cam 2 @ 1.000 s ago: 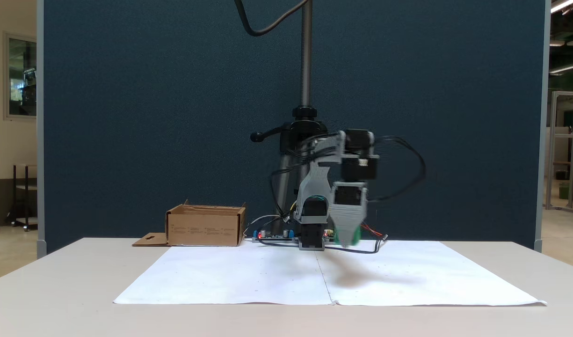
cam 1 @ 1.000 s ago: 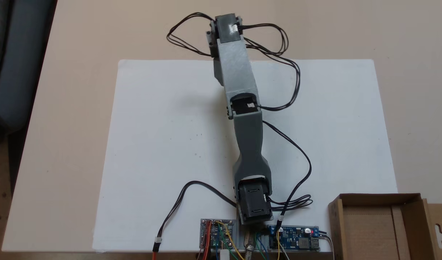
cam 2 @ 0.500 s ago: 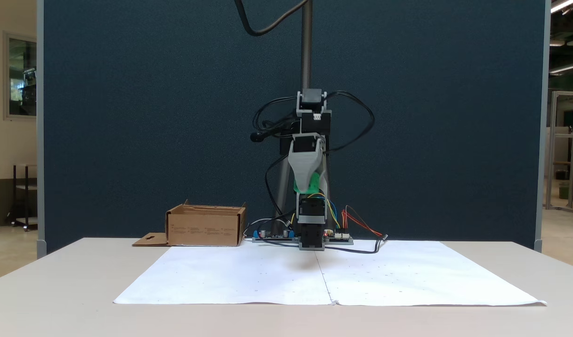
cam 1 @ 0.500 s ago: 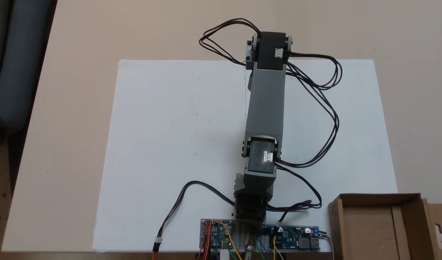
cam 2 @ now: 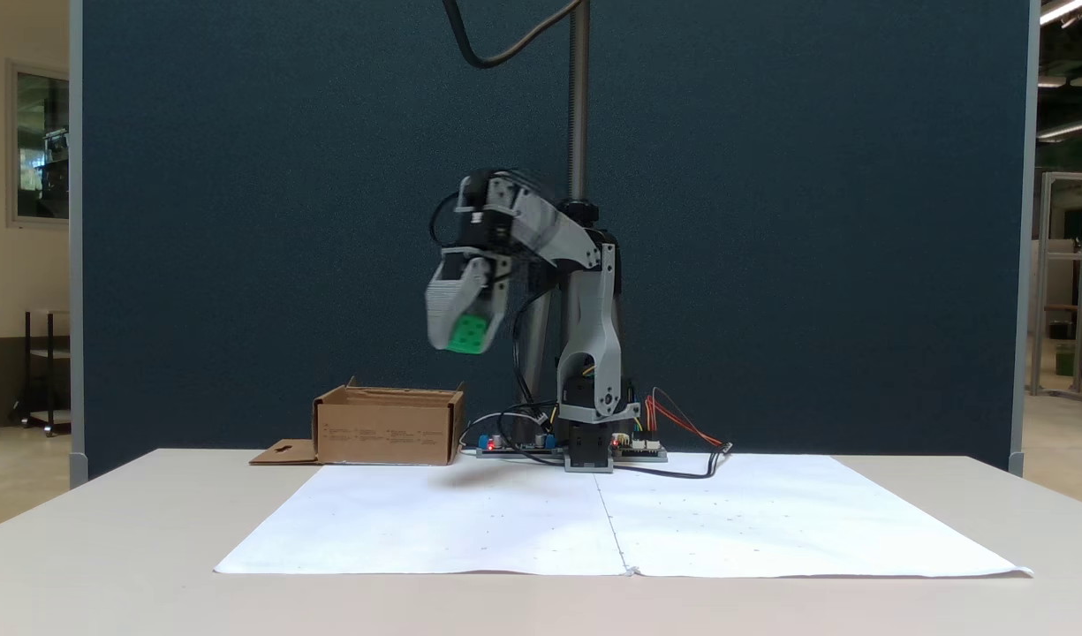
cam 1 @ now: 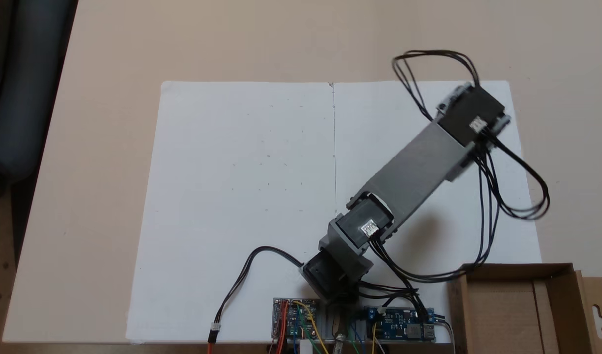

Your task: Grasp a green dice and put it in the bin.

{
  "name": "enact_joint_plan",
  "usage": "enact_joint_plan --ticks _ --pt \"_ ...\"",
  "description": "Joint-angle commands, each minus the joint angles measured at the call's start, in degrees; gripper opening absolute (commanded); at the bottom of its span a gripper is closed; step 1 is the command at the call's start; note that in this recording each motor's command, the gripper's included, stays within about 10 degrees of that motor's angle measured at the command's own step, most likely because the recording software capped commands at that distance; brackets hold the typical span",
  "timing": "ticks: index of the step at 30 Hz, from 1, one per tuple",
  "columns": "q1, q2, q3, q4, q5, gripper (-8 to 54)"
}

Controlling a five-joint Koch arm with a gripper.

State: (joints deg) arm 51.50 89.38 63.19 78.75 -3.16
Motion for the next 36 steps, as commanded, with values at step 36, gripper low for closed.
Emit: enact_joint_plan --ticks 36 --pt "55.55 -11.78 -1.93 -13.10 -25.22 14.9"
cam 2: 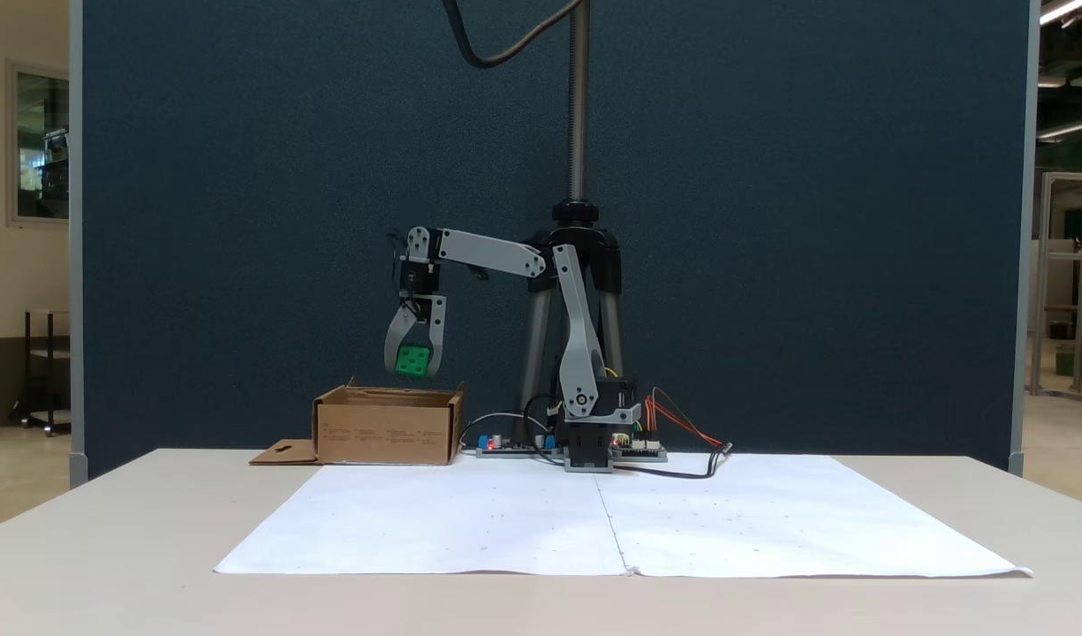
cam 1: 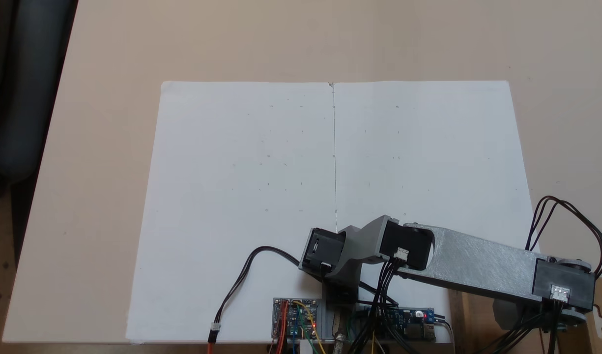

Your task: Grasp a green dice and put it in the bin.

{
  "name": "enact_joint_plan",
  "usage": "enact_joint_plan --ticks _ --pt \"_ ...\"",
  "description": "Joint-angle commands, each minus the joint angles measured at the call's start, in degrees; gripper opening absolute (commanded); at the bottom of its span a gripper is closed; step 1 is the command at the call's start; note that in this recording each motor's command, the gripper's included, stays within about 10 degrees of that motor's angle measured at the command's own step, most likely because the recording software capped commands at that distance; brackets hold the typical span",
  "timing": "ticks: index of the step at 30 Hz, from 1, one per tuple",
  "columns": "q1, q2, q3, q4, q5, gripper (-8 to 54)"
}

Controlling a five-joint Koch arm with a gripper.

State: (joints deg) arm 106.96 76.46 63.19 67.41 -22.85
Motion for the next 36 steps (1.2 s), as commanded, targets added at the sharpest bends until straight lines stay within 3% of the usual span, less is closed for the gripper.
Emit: enact_joint_plan --ticks 1,2,3,7,22,36 --pt "0.09 1.14 -1.93 -2.02 -5.45 17.7" --pt "0.09 1.14 -1.93 -2.20 -5.45 27.2" --pt "0.00 1.05 -1.85 -2.46 -5.45 32.6" --pt "-0.26 0.79 -1.85 -3.87 -5.36 46.4" --pt "-3.69 1.49 -0.88 -4.75 -3.96 43.5" --pt "-37.09 10.99 -0.79 -2.81 9.58 43.1"
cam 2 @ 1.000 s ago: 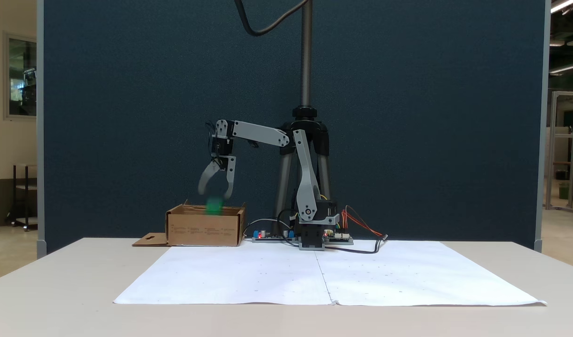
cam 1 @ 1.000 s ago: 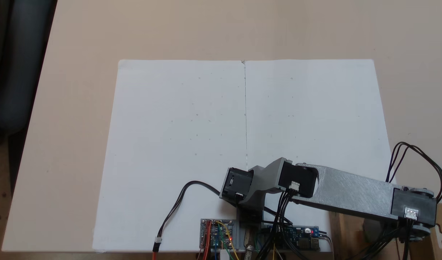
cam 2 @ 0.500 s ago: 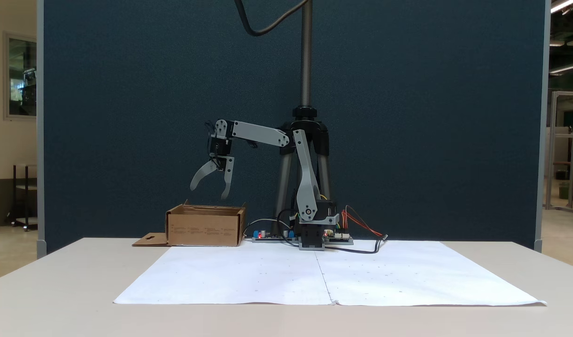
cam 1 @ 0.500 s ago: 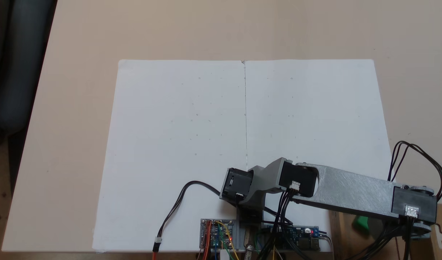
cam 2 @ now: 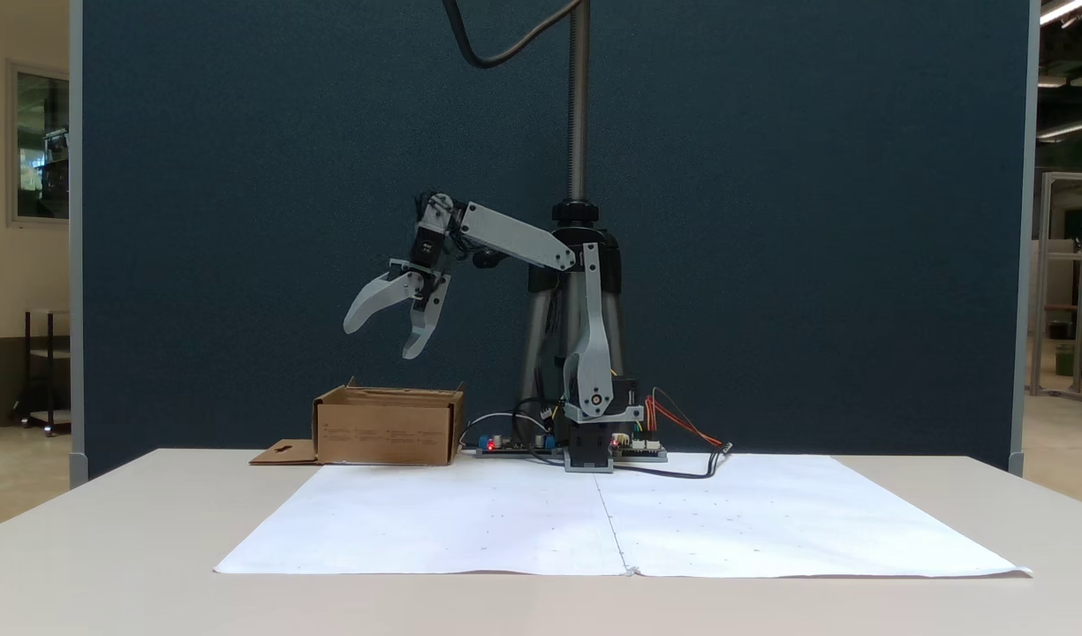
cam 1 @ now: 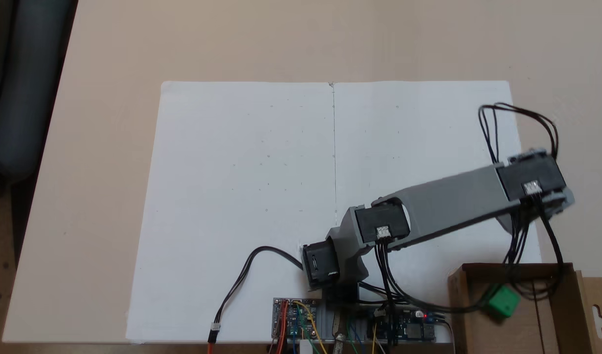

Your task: Grasp a green dice and put it in the bin.

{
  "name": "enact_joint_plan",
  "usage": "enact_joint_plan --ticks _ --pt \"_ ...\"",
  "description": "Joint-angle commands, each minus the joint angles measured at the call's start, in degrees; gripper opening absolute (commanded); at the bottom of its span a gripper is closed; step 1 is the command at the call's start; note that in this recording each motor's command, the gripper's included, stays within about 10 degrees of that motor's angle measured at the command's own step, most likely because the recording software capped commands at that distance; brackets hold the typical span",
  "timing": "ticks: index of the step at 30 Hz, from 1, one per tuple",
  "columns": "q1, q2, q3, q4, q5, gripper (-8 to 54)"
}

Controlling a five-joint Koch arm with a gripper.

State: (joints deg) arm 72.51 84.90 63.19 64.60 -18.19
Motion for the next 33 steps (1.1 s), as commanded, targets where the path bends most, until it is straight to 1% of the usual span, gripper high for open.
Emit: enact_joint_plan --ticks 1,12,17,19,22,25,30,32,33 --pt "-5.63 2.64 -0.70 0.26 5.27 43.1" --pt "-36.83 3.43 5.62 0.35 7.29 43.2" --pt "-47.20 3.69 5.62 -0.53 17.05 43.1" --pt "-49.75 3.96 6.24 -0.44 20.39 42.5" --pt "-52.12 4.13 8.96 -0.44 21.80 42.2" --pt "-54.67 6.15 15.29 -1.49 21.88 42.2" --pt "-56.34 8.70 24.79 -9.67 21.36 42.1" --pt "-56.60 9.32 27.42 -13.36 21.27 41.2" --pt "-57.22 10.72 29.88 -17.93 19.60 40.5"
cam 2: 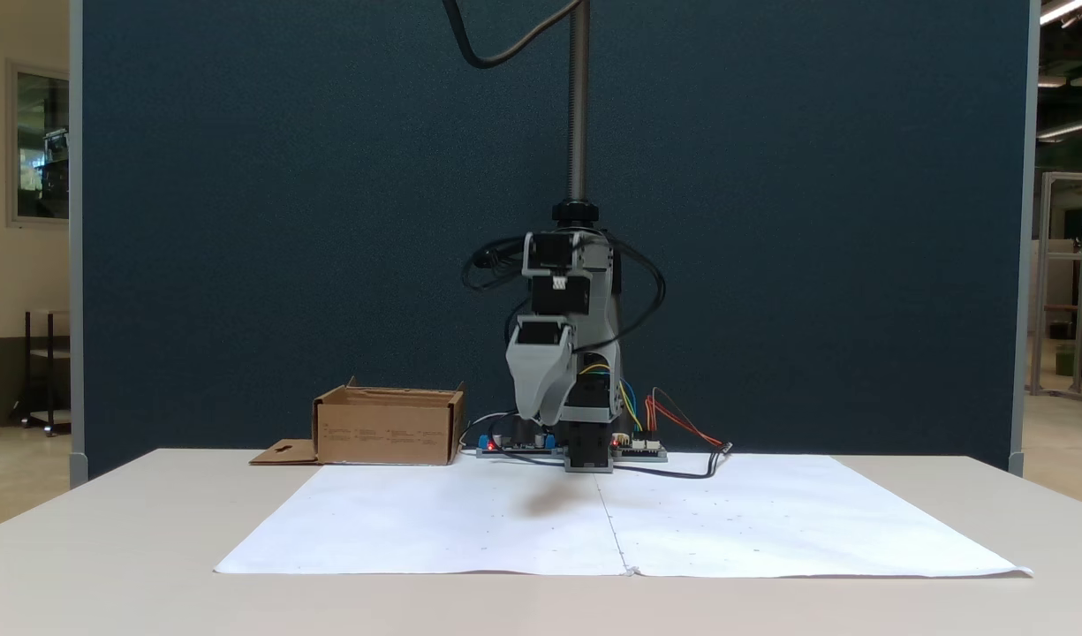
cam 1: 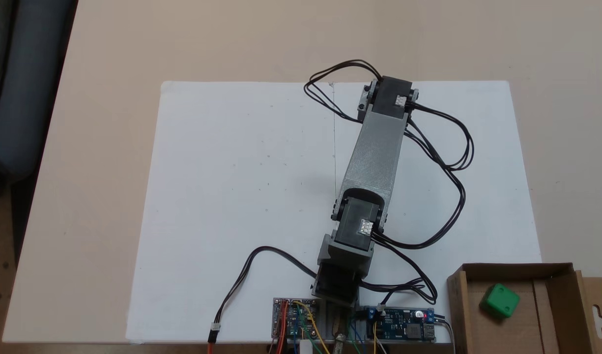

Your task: Grasp a green dice and put it in the bin.

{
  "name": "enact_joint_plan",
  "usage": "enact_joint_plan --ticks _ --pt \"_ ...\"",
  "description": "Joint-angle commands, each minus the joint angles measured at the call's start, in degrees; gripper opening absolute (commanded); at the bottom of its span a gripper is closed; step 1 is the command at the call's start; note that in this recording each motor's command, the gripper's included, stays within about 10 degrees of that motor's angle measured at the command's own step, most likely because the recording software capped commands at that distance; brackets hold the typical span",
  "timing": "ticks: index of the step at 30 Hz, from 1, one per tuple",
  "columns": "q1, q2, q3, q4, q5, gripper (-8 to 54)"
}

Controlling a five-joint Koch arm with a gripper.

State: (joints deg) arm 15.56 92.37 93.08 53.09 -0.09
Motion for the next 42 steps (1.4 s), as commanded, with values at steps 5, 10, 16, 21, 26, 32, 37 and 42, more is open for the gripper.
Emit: enact_joint_plan --ticks 5,10,16,21,26,32,37,42 --pt "-4.57 8.88 7.21 -16.35 -1.41 40.4" --pt "-7.12 18.19 18.72 -29.95 -3.96 40.5" --pt "-8.96 28.39 28.65 -42.19 -4.57 41.0" --pt "-11.16 35.60 35.42 -47.11 -5.45 45.4" --pt "-12.74 43.33 46.05 -58.08 -5.45 46.1" --pt "-12.66 43.68 58.89 -69.41 -8.53 45.9" --pt "-12.92 43.68 65.83 -79.35 -9.40 44.9" --pt "-13.62 43.68 71.02 -89.45 -9.40 43.9"
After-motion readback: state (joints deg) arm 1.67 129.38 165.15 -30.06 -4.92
